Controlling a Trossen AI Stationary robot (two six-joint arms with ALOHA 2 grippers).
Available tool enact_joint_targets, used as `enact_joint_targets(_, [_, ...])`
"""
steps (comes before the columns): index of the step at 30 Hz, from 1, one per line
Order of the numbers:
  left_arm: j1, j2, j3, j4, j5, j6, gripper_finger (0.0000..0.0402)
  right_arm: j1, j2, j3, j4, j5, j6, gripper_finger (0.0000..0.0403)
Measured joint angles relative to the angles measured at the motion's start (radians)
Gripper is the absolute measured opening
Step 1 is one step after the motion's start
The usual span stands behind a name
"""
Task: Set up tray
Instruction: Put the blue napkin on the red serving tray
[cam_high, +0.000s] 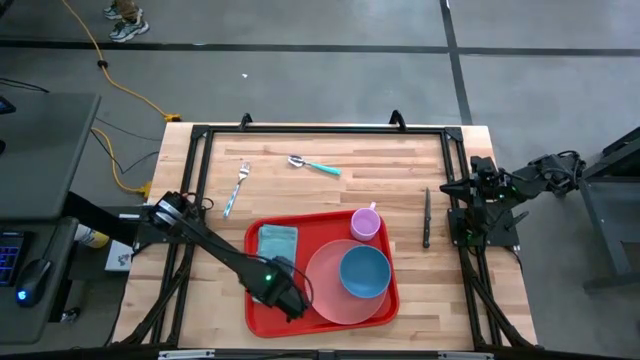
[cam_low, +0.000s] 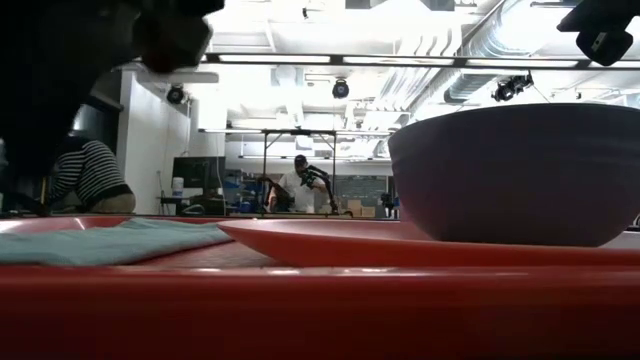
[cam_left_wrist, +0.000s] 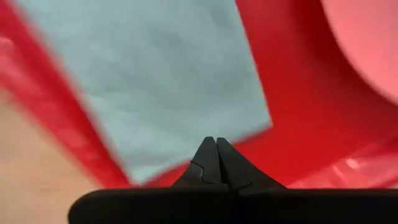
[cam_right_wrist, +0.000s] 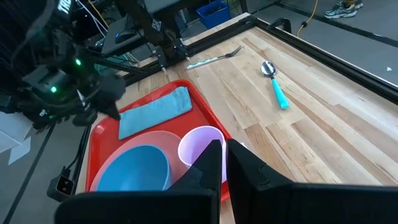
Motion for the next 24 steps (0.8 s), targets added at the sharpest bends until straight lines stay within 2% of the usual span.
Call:
enact_joint_targets(4, [0.018, -0.002, 0.052, -0.249, -0.057, 0.001, 0.0008, 0.0, 0.0, 0.0, 0.0, 0.0, 0.0, 0.0])
enact_joint_targets(8, [0.031, -0.002, 0.031, -0.377, -0.081, 0.001, 0.0008, 0.0, 0.0, 0.0, 0.0, -0.002, 0.0, 0.0])
enact_joint_targets(13, [0.046, -0.001, -0.046, -0.282, -0.081, 0.002, 0.0008, 0.0, 0.0, 0.0, 0.0, -0.009, 0.001, 0.0])
enact_joint_targets(19, [0.033, -0.001, -0.124, -0.103, -0.029, -0.006, 0.0008, 0.0, 0.0, 0.0, 0.0, -0.023, 0.016, 0.0])
enact_joint_targets(24, [0.033, 0.015, -0.132, -0.087, 0.004, 0.002, 0.0008, 0.0, 0.0, 0.0, 0.0, -0.024, 0.016, 0.0])
